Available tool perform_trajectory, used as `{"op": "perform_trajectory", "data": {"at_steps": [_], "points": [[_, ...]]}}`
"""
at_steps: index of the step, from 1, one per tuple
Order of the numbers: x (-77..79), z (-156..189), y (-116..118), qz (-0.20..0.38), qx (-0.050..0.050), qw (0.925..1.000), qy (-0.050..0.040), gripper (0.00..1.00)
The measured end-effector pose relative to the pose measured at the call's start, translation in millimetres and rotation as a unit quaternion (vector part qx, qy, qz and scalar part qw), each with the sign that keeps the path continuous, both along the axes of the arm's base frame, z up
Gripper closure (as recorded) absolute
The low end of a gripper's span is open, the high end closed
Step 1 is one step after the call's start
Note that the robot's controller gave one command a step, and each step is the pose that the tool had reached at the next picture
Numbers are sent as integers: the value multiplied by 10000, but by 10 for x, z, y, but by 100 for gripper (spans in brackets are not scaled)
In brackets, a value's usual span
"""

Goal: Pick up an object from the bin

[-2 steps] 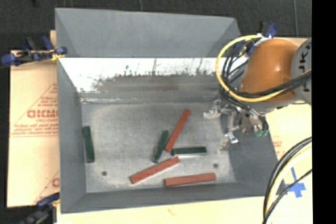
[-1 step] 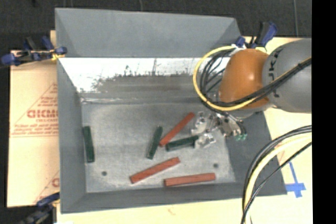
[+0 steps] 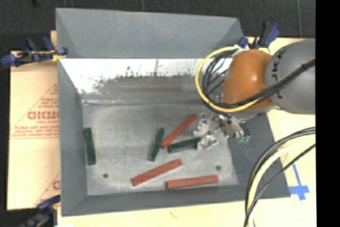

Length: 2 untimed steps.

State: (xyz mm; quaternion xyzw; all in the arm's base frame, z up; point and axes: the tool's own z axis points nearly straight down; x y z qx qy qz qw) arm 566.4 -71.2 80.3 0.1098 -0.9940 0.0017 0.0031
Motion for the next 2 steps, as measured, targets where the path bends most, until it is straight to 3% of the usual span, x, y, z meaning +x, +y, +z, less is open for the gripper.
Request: {"op": "perform_trajectory", "data": {"at_steps": [1, 2], "points": [[-15, 347, -68, -68, 15, 10000, -22, 100], [128, 1842, -48, -62, 12, 10000, -56, 100]]}}
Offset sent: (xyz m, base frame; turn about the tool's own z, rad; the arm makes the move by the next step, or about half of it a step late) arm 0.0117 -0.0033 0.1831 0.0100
